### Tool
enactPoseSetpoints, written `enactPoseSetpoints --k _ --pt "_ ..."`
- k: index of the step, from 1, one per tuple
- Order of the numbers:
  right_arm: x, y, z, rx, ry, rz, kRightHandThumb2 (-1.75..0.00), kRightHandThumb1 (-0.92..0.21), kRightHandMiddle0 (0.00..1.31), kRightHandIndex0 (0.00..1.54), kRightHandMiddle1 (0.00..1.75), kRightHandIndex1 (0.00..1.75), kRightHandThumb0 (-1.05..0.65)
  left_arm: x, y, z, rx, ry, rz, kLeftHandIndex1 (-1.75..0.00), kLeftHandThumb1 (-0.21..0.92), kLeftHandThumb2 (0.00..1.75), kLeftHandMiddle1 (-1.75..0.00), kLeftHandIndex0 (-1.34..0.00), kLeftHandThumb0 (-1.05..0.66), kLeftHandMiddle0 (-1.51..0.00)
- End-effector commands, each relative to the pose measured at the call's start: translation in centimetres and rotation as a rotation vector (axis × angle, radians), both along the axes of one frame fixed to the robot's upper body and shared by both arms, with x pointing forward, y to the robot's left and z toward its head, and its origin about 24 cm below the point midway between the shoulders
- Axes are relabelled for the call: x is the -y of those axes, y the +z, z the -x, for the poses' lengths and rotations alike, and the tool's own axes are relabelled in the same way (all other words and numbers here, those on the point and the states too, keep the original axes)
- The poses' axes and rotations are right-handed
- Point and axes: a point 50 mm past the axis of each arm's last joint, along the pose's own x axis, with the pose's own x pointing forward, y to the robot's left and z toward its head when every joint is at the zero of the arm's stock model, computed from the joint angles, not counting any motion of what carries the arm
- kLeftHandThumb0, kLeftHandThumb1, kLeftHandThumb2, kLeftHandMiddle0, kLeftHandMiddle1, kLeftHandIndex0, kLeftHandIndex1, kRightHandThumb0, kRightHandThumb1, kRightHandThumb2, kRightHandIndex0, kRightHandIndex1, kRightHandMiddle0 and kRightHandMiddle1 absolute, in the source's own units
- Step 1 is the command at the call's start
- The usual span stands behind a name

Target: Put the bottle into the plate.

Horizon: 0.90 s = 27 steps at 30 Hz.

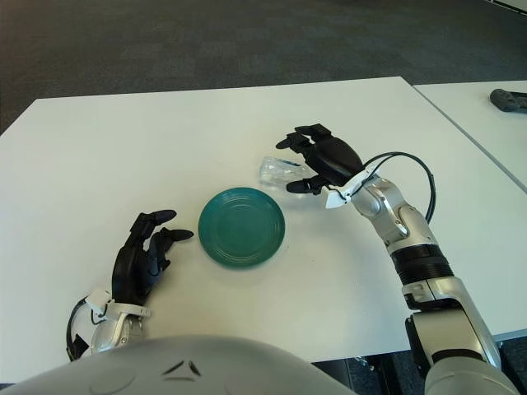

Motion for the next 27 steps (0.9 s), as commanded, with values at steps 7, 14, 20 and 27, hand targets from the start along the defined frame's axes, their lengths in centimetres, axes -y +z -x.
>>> enactPoseSetpoints --k 7,14,20,27 --pt "0.2 0.4 -0.7 -0.052 0.030 0.054 -0.61 -0.92 0.00 0.00 0.01 0.00 -1.05 -0.4 0.3 0.5 0.019 0.003 0.019 -1.21 0.92 0.66 -1.11 -0.36 -0.82 -0.65" --pt "0.6 0.1 -0.9 -0.107 0.046 0.098 -0.64 -0.92 0.00 0.00 0.00 0.00 -1.05 -0.5 0.2 0.6 0.017 0.004 0.024 -1.20 0.92 0.64 -1.05 -0.34 -0.83 -0.62" --pt "0.7 0.1 -1.0 -0.142 0.056 0.130 -0.65 -0.92 0.00 0.00 0.00 0.00 -1.05 -0.4 0.2 0.6 0.008 0.007 0.061 -1.18 0.92 0.61 -0.99 -0.31 -0.84 -0.61" --pt "1.1 0.0 -1.0 -0.165 0.064 0.147 -0.66 -0.92 0.00 0.00 0.00 0.00 -1.05 -0.1 0.4 0.6 0.022 -0.008 0.050 -1.16 0.92 0.60 -0.94 -0.31 -0.85 -0.62"
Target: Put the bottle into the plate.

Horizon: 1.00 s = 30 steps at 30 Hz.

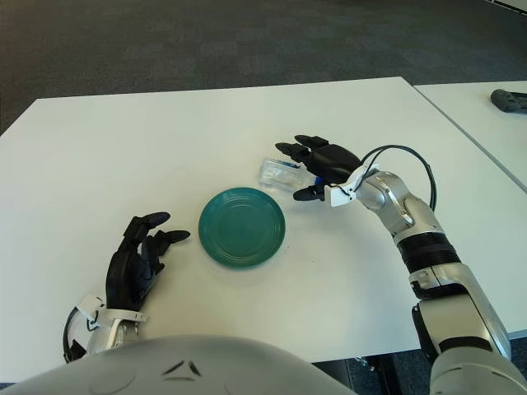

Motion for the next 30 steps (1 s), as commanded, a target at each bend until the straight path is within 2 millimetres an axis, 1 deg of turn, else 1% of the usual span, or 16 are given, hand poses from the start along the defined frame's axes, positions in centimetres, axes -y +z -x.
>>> enactPoseSetpoints --k 1,7,21,30 --pt "0.4 0.8 -0.3 0.007 0.005 0.002 -0.66 -0.92 0.00 0.00 0.00 0.00 -1.05 0.2 0.2 0.1 0.016 -0.016 -0.016 -1.15 0.92 0.61 -0.93 -0.31 -0.85 -0.62" --pt "0.6 0.8 -0.2 -0.004 0.013 0.013 -0.67 -0.92 0.00 0.00 0.00 0.00 -1.05 0.7 0.5 0.1 0.024 -0.025 -0.028 -1.16 0.92 0.62 -0.93 -0.30 -0.86 -0.62" --pt "1.0 0.4 0.1 -0.025 0.073 0.082 -0.73 -0.92 0.00 0.00 0.00 0.00 -1.05 2.0 0.9 0.6 -0.018 -0.017 0.029 -1.17 0.92 0.63 -0.97 -0.31 -0.87 -0.62" --pt "1.1 0.4 -0.1 -0.040 0.087 0.106 -0.73 -0.92 0.00 0.00 0.00 0.00 -1.05 2.4 1.2 0.6 0.013 -0.045 0.009 -1.18 0.92 0.64 -0.97 -0.33 -0.87 -0.63"
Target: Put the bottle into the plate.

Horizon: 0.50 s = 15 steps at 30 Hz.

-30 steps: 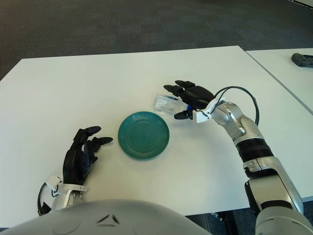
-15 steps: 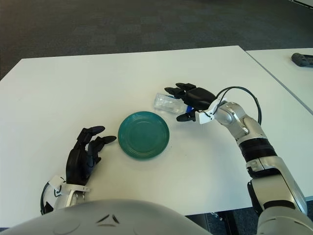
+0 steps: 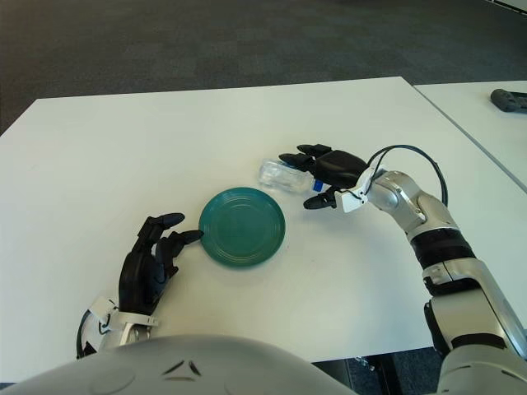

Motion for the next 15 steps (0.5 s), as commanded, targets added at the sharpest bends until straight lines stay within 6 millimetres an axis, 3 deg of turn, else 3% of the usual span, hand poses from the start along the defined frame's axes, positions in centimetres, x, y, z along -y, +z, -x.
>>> enactPoseSetpoints --k 1,15 --pt "-0.1 0.5 -0.5 0.011 0.009 0.023 -0.74 -0.92 0.00 0.00 0.00 0.00 -1.05 0.1 0.3 0.1 0.019 0.003 -0.011 -1.19 0.92 0.64 -0.97 -0.33 -0.87 -0.63" --pt "-2.6 -0.1 -4.3 0.000 -0.083 0.030 -0.68 -0.92 0.00 0.00 0.00 0.00 -1.05 1.7 0.3 0.2 -0.002 -0.033 -0.003 -1.23 0.92 0.70 -1.06 -0.40 -0.87 -0.68"
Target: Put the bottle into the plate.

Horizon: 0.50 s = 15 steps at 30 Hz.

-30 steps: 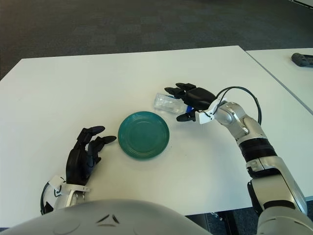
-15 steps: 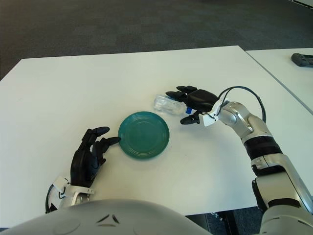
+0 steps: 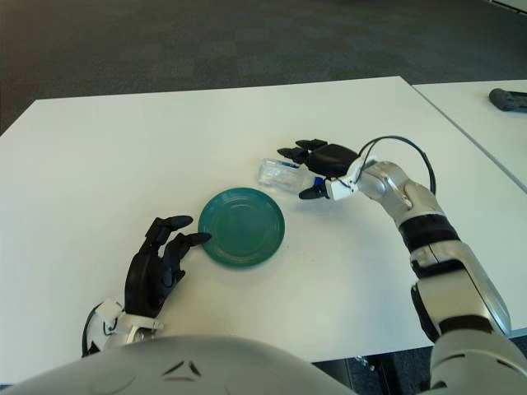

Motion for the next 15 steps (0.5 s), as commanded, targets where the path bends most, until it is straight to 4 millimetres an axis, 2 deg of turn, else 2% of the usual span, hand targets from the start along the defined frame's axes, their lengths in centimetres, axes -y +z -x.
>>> enactPoseSetpoints --k 1,15 --pt "-1.0 0.1 -1.1 0.016 -0.009 0.005 -0.68 -0.92 0.00 0.00 0.00 0.00 -1.05 0.6 0.1 0.1 -0.013 0.004 0.028 -1.24 0.92 0.70 -1.06 -0.41 -0.87 -0.69" --pt "-1.8 -0.9 -1.8 0.007 -0.009 0.026 -0.68 -0.92 0.00 0.00 0.00 0.00 -1.05 1.8 0.5 0.6 -0.017 -0.011 0.019 -1.26 0.92 0.72 -1.10 -0.42 -0.86 -0.69"
